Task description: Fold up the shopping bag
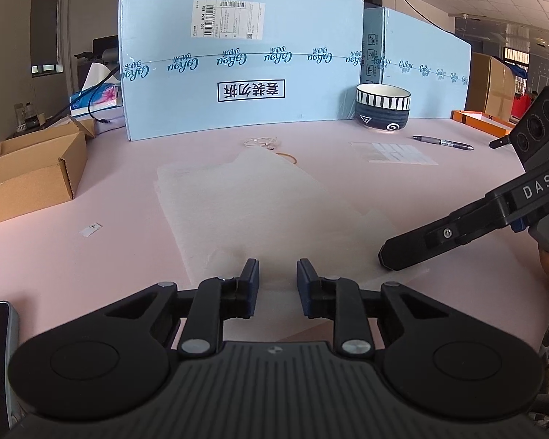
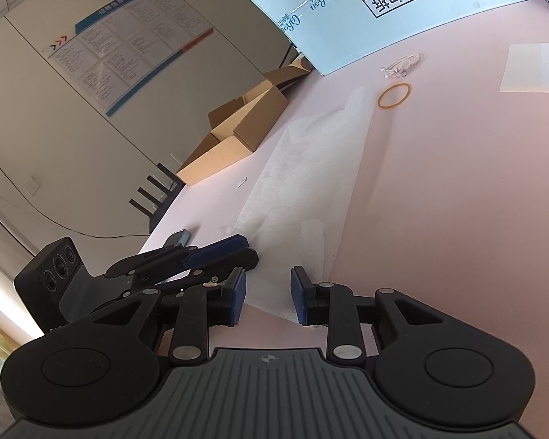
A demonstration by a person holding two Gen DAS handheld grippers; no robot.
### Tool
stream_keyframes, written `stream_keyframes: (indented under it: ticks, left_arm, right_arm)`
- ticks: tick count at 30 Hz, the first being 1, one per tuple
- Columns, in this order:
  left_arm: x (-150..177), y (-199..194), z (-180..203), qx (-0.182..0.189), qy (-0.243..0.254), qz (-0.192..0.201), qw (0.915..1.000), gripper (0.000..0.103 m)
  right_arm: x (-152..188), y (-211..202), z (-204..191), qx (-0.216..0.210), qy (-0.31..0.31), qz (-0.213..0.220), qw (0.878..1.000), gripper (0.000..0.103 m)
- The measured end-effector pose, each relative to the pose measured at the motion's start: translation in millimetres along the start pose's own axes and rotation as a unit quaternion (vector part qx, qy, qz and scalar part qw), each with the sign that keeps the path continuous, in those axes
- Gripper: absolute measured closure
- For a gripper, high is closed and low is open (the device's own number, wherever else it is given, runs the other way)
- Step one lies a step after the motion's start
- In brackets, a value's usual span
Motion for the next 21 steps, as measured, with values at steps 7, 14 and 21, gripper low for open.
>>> stream_keyframes:
  ticks: [7, 14, 21]
  left_arm:
    - [5, -7, -4, -0.015, -0.007, 0.002, 0.9999, 0.081]
    - [10, -14, 1, -0.039, 0.008, 0.001, 0.9992, 0.081]
    - [3, -29, 4, -0.044, 0.010, 0.010, 0.9989, 0.081]
  right_arm:
    - [-1, -2, 4, 0.003, -0.001, 0.003, 1.000, 0.078]
    - [-4, -3, 2, -0.003, -0.010, 0.009, 1.000, 0.069]
    - [-7, -23, -20, 0.021, -0.086, 0.051, 0.995, 0.068]
Point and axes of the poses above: each gripper's, at about its wrist camera, not at the fingertips, and y roughly the way its jaws point, z to its right, x to its underside, the point moved 7 cm from there along y, roughly the way its jaws point, and after that the axes turned 11 degrees about y, right-handed, at the moved point
